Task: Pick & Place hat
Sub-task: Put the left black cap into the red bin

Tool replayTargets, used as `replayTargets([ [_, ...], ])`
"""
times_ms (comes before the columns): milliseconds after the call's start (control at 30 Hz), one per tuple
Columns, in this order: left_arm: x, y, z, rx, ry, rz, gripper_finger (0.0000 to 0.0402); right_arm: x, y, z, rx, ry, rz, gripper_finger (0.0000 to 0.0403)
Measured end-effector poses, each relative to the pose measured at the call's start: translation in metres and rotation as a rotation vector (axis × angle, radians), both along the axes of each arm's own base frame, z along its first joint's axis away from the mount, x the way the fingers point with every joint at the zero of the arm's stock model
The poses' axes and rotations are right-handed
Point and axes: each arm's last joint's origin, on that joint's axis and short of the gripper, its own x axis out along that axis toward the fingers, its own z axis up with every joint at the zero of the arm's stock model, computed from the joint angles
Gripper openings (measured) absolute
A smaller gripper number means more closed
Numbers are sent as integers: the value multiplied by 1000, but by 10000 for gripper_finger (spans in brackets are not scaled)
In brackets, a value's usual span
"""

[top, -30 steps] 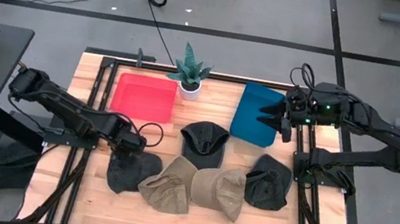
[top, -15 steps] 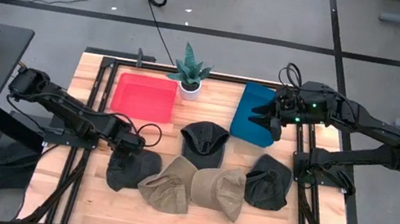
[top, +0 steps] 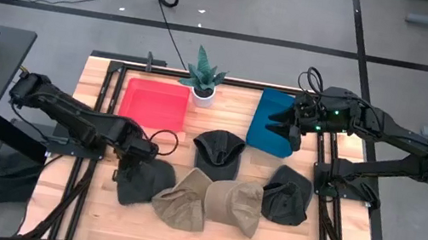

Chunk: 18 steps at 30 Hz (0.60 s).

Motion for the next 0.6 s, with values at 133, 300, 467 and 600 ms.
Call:
replayTargets([
  [133,4,2,46,33,-53,-20,5,0,1,0,10,-2,22,208],
  [300,-1,5,92,44,-102,-3,5,0,1,0,19,-4,41,208],
  [467,-10,11,131,123,-169,30,5,0,1,0,18,-3,41,208],
  [600,-16,15,157,193,-262,47,5,0,1,0,13,-3,43,208],
])
